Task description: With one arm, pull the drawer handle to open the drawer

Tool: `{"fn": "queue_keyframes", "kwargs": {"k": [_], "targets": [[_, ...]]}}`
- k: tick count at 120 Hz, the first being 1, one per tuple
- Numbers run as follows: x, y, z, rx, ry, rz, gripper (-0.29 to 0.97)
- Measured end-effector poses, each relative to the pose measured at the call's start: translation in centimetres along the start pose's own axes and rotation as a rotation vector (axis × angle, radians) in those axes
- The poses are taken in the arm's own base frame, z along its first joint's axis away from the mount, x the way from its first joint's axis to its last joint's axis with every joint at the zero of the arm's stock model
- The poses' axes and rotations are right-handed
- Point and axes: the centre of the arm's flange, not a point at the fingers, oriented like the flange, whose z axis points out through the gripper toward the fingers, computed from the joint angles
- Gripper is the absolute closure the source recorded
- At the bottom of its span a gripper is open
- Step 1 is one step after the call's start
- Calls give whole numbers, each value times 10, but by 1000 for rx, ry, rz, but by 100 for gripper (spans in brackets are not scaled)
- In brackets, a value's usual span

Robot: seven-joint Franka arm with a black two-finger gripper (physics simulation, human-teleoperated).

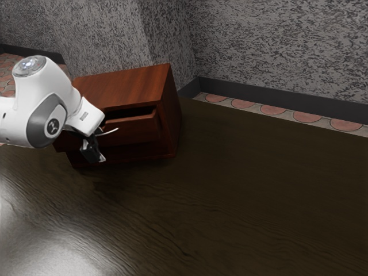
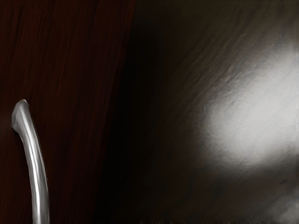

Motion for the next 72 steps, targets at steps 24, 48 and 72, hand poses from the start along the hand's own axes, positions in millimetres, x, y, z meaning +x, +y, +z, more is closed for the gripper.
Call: {"fn": "queue_keyframes", "kwargs": {"k": [24, 48, 72], "targets": [[-3, 14, 5, -13, -8, -5, 0], [-4, 25, 3, -13, -10, -13, 0], [-7, 39, -8, -4, -14, -18, 4]]}}
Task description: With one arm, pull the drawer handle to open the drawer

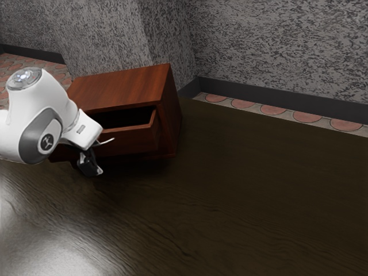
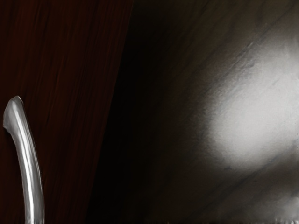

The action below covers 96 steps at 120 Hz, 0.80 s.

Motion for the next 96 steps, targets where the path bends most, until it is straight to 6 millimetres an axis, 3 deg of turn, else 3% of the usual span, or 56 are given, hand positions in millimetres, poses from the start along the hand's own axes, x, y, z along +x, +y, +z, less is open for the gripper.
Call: {"fn": "queue_keyframes", "kwargs": {"k": [96], "targets": [[-10, 49, -23, 17, -19, -24, 6]]}}
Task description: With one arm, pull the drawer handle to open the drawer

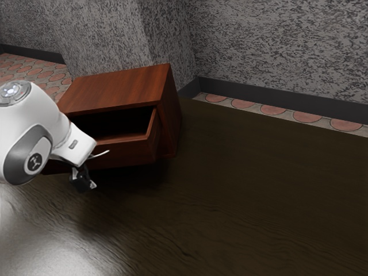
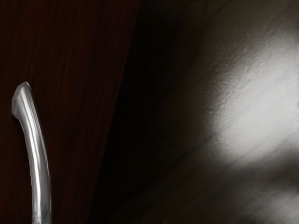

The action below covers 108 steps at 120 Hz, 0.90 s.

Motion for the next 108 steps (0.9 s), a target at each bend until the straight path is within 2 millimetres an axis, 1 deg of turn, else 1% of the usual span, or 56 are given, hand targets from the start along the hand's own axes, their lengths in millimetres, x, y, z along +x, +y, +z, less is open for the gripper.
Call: {"fn": "queue_keyframes", "kwargs": {"k": [14, 30, 50, 57, 62, 68, 77, 87, 95, 108], "targets": [[0, 4, -4, 3, 4, -7, 6], [0, 4, -6, 4, 10, -16, 4], [2, -3, -24, 37, 28, -26, 3], [3, -3, -37, 59, 37, -26, 3], [10, 2, -51, 77, 45, -15, 2], [23, 5, -77, 90, 60, -12, 2], [50, 12, -114, 77, 65, -26, 1], [72, 26, -143, 32, 43, -77, 1], [77, 35, -153, -22, 21, -148, 1], [74, 50, -157, -116, -21, -274, 0]]}}
